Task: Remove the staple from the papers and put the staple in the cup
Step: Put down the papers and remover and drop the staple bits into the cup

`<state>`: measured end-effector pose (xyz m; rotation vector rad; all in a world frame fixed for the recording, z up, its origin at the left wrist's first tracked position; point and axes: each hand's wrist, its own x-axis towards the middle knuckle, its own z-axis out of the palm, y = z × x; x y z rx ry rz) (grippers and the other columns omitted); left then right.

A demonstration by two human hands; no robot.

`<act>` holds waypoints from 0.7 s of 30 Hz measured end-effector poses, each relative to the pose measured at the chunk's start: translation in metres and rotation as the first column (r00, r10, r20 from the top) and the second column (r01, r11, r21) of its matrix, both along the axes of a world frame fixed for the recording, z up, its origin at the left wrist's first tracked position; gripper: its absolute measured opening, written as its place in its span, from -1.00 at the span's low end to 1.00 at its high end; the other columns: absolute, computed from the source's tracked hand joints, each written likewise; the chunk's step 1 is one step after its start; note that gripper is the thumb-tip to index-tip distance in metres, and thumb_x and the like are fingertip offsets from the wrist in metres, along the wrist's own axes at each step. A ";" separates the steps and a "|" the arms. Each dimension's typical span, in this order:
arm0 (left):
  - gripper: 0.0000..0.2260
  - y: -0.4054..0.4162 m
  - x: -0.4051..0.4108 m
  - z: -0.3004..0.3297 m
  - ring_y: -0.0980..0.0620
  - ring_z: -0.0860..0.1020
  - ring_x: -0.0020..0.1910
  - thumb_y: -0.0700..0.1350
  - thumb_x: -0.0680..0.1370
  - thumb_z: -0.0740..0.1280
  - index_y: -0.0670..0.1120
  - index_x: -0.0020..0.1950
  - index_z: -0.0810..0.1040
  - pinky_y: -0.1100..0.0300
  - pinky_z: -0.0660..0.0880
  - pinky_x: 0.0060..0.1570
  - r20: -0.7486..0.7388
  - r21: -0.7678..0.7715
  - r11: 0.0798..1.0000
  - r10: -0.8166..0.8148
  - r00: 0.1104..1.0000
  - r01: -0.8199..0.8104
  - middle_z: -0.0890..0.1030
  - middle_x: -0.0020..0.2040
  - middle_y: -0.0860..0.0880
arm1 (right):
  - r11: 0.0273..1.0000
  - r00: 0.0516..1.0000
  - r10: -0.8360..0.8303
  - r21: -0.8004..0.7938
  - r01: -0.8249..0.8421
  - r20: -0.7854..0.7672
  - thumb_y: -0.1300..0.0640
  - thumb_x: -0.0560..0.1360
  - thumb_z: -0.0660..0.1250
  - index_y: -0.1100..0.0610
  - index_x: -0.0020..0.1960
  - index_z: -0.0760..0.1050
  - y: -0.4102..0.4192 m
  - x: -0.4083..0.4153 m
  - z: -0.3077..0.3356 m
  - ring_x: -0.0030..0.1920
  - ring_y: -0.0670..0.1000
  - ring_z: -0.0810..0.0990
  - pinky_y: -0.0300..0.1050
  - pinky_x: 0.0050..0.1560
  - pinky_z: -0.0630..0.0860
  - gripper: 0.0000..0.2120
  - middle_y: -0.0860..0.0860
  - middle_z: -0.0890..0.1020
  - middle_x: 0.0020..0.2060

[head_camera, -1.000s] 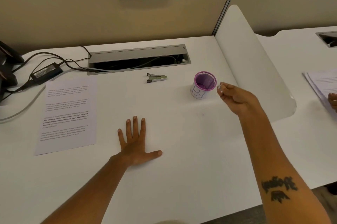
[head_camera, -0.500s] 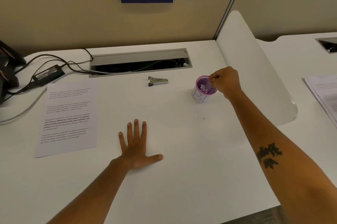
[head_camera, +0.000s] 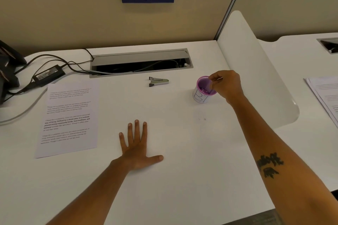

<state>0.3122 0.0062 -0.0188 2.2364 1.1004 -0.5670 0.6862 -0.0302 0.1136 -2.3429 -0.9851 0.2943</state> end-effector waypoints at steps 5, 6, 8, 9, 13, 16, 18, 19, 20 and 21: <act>0.33 0.001 0.001 -0.001 -0.09 -0.73 0.45 0.74 0.17 0.12 0.13 0.48 -0.70 -0.33 -0.54 0.47 -0.005 0.001 1.000 0.002 1.000 -0.002 -0.75 0.46 0.02 | 0.985 0.999 -0.047 0.166 0.047 -0.002 0.35 0.44 0.48 0.17 -0.06 0.76 -0.024 -0.009 -0.004 -0.14 0.04 0.73 -0.09 0.03 0.70 -0.85 0.06 0.78 -0.14; 0.33 0.001 0.001 -0.001 -0.09 -0.73 0.45 0.74 0.16 0.12 0.13 0.48 -0.69 -0.33 -0.54 0.47 -0.004 0.001 1.000 0.003 1.000 -0.003 -0.75 0.47 0.02 | 0.976 0.997 -0.069 0.207 0.072 -0.020 0.32 0.45 0.48 0.15 -0.06 0.75 -0.031 -0.013 -0.007 -0.14 0.04 0.73 -0.13 0.02 0.69 -0.86 0.05 0.78 -0.14; 0.33 0.000 0.000 -0.002 -0.08 -0.73 0.45 0.75 0.16 0.12 0.13 0.49 -0.69 -0.33 -0.56 0.46 0.001 0.007 1.000 0.003 1.000 -0.003 -0.75 0.47 0.02 | 0.951 0.989 -0.123 0.276 0.140 -0.077 0.28 0.49 0.45 0.14 -0.03 0.74 -0.049 -0.027 -0.019 -0.14 0.08 0.74 -0.10 0.00 0.68 -0.87 0.06 0.77 -0.13; 0.33 0.000 0.000 -0.002 -0.08 -0.73 0.45 0.75 0.16 0.11 0.13 0.49 -0.69 -0.32 -0.57 0.45 0.002 0.009 1.000 0.002 1.000 -0.002 -0.75 0.47 0.03 | 0.942 0.986 -0.146 0.293 0.164 -0.082 0.27 0.51 0.44 0.15 -0.01 0.73 -0.058 -0.036 -0.027 -0.13 0.11 0.74 -0.06 0.00 0.67 -0.88 0.08 0.75 -0.11; 0.34 0.000 0.000 -0.002 -0.06 -0.74 0.45 0.75 0.15 0.11 0.13 0.51 -0.67 -0.22 -0.69 0.34 0.008 0.014 1.000 -0.002 1.000 0.002 -0.74 0.48 0.03 | 0.989 0.989 -0.129 0.083 0.123 0.073 0.12 0.57 0.46 0.19 0.25 0.65 -0.096 -0.077 -0.077 0.17 0.24 0.59 0.07 0.14 0.55 -0.72 0.19 0.62 0.16; 0.34 0.000 -0.001 -0.003 -0.06 -0.74 0.45 0.76 0.14 0.10 0.13 0.51 -0.66 -0.17 -0.74 0.28 0.005 0.025 1.000 -0.003 1.000 0.003 -0.72 0.50 0.03 | 0.951 0.978 -0.122 -0.260 0.165 0.171 -0.18 0.60 0.33 0.16 0.52 0.40 -0.118 -0.103 -0.112 0.52 0.28 0.29 0.30 0.38 0.39 -0.38 0.20 0.36 0.52; 0.35 0.001 -0.001 -0.004 -0.06 -0.74 0.45 0.79 0.11 0.05 0.13 0.51 -0.67 -0.17 -0.74 0.28 0.006 0.023 1.000 0.000 1.000 0.000 -0.72 0.50 0.02 | 0.913 0.977 -0.111 -0.370 0.173 0.183 -0.29 0.61 0.21 0.18 0.62 0.21 -0.123 -0.119 -0.128 0.62 0.31 0.13 0.38 0.51 0.22 -0.23 0.18 0.13 0.65; 0.35 0.001 0.000 -0.004 -0.06 -0.74 0.45 0.80 0.08 0.01 0.14 0.50 -0.67 -0.18 -0.73 0.29 0.008 0.023 1.000 0.002 1.000 -0.002 -0.73 0.49 0.02 | 0.901 0.979 -0.097 -0.403 0.164 0.181 -0.32 0.61 0.15 0.19 0.66 0.12 -0.122 -0.125 -0.134 0.64 0.32 0.06 0.41 0.55 0.13 -0.18 0.15 0.04 0.69; 0.35 0.000 0.000 -0.005 -0.06 -0.74 0.45 0.80 0.06 -0.03 0.14 0.50 -0.67 -0.20 -0.72 0.31 0.010 0.024 1.000 0.004 1.000 -0.005 -0.73 0.49 0.02 | 0.892 0.981 -0.078 -0.427 0.148 0.177 -0.35 0.62 0.08 0.19 0.68 0.04 -0.120 -0.130 -0.139 0.66 0.32 0.01 0.42 0.58 0.06 -0.16 0.12 -0.03 0.70; 0.35 0.000 0.000 -0.006 -0.06 -0.74 0.45 0.80 0.05 -0.04 0.14 0.50 -0.67 -0.23 -0.69 0.34 0.013 0.024 1.000 0.006 1.000 -0.007 -0.73 0.49 0.02 | 0.886 0.985 -0.056 -0.446 0.125 0.166 -0.37 0.62 0.03 0.17 0.70 -0.02 -0.117 -0.133 -0.142 0.67 0.30 -0.04 0.42 0.59 0.00 -0.15 0.09 -0.08 0.71</act>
